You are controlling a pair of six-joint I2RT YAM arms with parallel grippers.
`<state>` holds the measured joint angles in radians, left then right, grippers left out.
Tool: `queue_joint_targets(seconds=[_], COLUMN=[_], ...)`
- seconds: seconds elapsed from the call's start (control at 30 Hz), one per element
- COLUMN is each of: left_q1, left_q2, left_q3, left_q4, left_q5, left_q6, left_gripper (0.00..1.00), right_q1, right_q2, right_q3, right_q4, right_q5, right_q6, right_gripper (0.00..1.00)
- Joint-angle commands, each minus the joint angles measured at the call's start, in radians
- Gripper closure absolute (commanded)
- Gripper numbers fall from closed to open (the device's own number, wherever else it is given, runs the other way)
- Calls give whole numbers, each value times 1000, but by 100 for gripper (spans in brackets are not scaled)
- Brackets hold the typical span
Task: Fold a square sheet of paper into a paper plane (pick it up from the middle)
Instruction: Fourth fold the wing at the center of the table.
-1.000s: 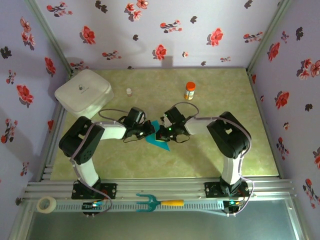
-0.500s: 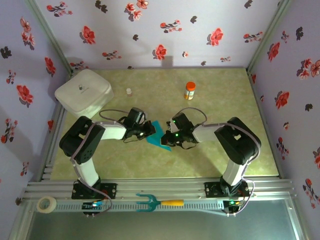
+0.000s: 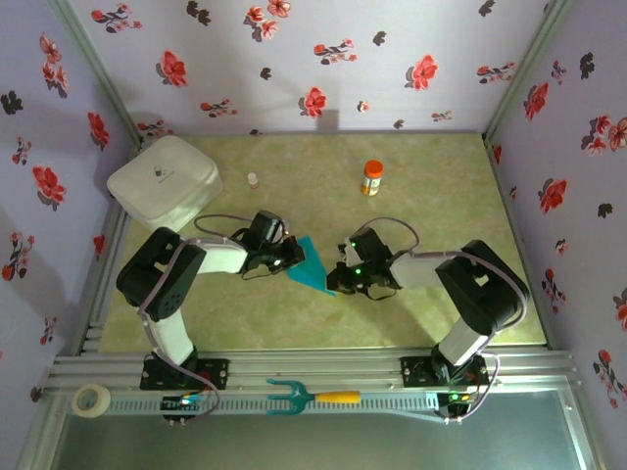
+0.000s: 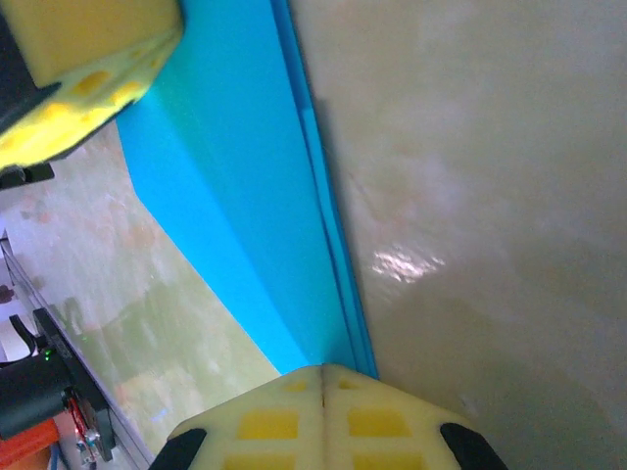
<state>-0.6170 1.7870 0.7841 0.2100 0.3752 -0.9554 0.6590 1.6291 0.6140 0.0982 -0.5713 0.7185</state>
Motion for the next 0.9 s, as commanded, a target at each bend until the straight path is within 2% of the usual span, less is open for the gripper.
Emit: queue_joint_targets(seconds=[0.0, 0.2, 0.3, 0.43, 0.57, 0.87], left_q1=[22, 22, 22, 22, 22, 22], left_q2=[41, 39, 40, 41, 38, 40], left_q3=[-36, -32, -31, -31, -31, -29], left_q4=[-90, -93, -93, -90, -91, -96], left_q5=[-77, -70, -71, -68, -66, -65], left_q6=[5, 9, 8, 5, 7, 12], left_gripper=[97, 97, 97, 97, 97, 97], right_q1=[-2, 2, 24, 53, 39, -9], right_q2=[-36, -103, -75, -16, 16, -29], right_q3=[-55, 21, 69, 91, 63, -118], right_q4=[-126, -147, -136, -121, -155, 55], right_q5=[58, 13, -31, -32, 45, -35], right_q6=[24, 12, 7, 10, 2, 122], right_gripper=[97, 97, 97, 97, 97, 97])
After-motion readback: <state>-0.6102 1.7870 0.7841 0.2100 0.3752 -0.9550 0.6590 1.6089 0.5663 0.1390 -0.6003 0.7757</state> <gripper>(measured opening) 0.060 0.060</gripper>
